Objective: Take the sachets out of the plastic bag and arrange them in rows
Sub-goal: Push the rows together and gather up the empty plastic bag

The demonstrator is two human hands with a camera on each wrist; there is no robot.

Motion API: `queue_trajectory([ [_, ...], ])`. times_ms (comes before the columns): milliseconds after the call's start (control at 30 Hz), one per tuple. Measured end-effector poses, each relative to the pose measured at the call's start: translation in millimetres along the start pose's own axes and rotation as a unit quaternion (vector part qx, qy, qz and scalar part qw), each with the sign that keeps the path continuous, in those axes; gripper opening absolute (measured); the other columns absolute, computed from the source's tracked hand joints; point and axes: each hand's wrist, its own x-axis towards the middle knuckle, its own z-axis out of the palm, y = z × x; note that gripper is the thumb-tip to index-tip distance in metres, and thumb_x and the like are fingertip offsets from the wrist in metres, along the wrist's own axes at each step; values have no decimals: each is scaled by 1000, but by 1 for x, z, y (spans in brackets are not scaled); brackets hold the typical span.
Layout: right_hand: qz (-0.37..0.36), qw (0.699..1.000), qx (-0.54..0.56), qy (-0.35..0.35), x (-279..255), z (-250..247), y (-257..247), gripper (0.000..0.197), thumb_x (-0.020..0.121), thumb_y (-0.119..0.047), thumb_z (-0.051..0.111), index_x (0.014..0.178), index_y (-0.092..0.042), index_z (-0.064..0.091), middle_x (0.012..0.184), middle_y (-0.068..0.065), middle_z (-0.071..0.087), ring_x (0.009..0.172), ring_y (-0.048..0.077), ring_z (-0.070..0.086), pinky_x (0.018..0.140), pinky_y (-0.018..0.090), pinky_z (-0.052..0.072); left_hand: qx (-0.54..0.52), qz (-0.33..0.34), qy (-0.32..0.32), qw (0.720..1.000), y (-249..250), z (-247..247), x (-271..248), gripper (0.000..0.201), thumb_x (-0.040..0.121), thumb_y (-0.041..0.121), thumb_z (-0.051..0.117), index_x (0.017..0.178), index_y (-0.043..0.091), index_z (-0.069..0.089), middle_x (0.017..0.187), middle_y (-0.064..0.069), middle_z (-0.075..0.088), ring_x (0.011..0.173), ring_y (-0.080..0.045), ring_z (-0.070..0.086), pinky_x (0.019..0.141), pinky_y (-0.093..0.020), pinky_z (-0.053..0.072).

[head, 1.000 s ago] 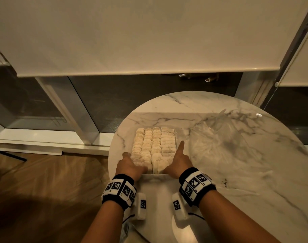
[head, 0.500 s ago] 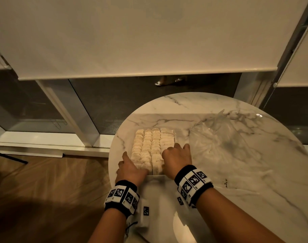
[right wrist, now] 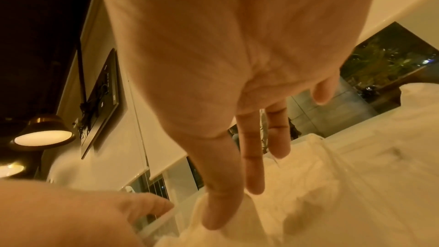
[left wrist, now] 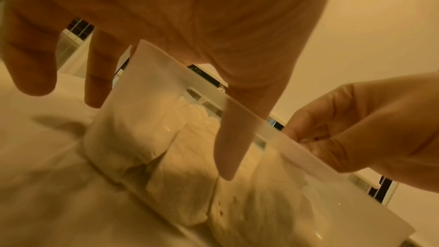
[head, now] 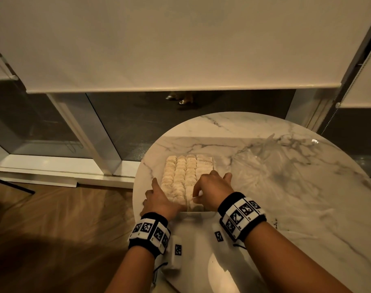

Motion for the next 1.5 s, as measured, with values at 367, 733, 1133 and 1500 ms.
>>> queue_trajectory([
  [367, 0, 995, 81, -54, 16, 14, 3, 4, 89, -31, 72, 89, -29, 70, 95, -10, 72, 99, 16, 60, 90, 46, 23, 8, 2, 4, 1000, 0, -1, 2, 141, 47, 45, 92, 151, 36, -3, 145, -10, 34, 134, -36, 38, 107, -57, 40],
  [733, -23, 994, 71, 78, 1, 21, 5, 37, 87, -36, 61, 124, -37, 58, 118, -11, 62, 115, 14, 53, 91, 45, 24, -2, 22, 15, 1000, 5, -7, 0, 127, 61, 37, 85, 154, 31, -1, 148, -11, 33, 136, -36, 36, 109, -53, 39],
  [1133, -64, 994, 66, -67, -24, 31, -12, 37, 96, -34, 38, 101, -10, 66, 104, 15, 68, 93, 32, 65, 81, 35, 52, 172, 328, 17, 929, -11, 7, -20, 53, 99, 54, 29, 91, 20, 69, 91, -2, 70, 84, -22, 64, 76, -38, 52],
  [1500, -54, 997, -28, -50, -26, 33, -23, 44, 101, -36, 31, 110, -12, 67, 111, 12, 69, 99, 31, 65, 77, 34, 43, 242, 294, 15, 924, -12, 11, -24, 69, 103, 54, 10, 92, 19, 69, 93, -6, 72, 90, -25, 65, 88, -36, 47],
])
